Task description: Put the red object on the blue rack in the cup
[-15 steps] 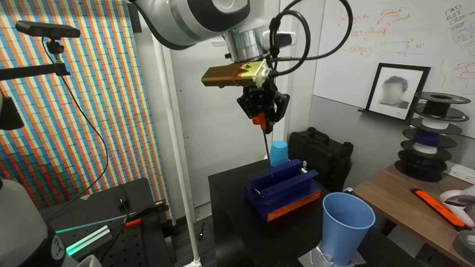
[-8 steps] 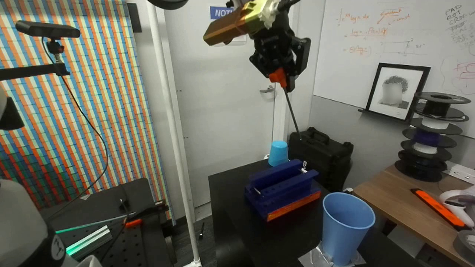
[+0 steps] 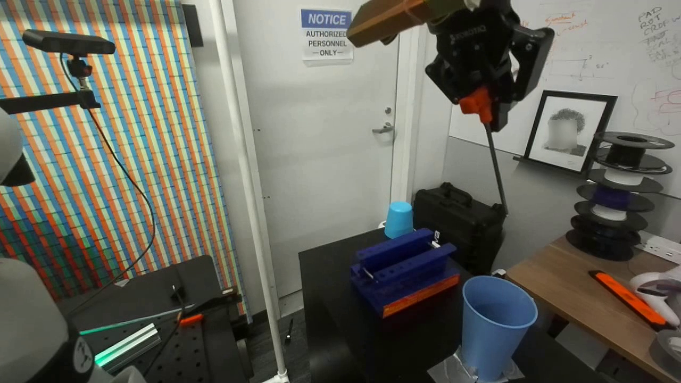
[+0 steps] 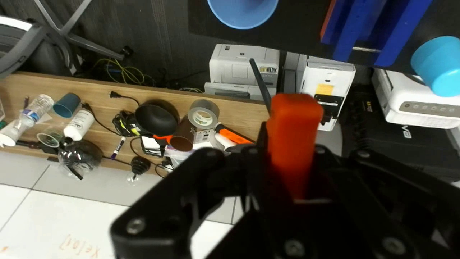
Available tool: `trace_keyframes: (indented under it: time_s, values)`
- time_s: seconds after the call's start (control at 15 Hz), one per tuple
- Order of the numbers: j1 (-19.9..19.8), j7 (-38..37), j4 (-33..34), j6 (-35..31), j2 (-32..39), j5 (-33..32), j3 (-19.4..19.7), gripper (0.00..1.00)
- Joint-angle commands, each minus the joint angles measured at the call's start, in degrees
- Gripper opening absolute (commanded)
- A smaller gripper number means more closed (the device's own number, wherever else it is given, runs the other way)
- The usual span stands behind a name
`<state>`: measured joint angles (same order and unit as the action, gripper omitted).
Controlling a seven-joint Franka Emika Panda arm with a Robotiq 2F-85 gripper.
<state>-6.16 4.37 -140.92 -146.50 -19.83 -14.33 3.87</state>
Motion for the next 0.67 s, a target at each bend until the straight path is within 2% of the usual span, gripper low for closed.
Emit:
trace_keyframes:
  time_s: [0.0, 0.6]
  values:
    - [-0.20, 0.33, 5.04, -1.67, 8.11, 1.66, 1.18, 0.07]
    - [-0.27, -0.67, 13.49, -0.62, 25.37, 4.16, 1.92, 0.07]
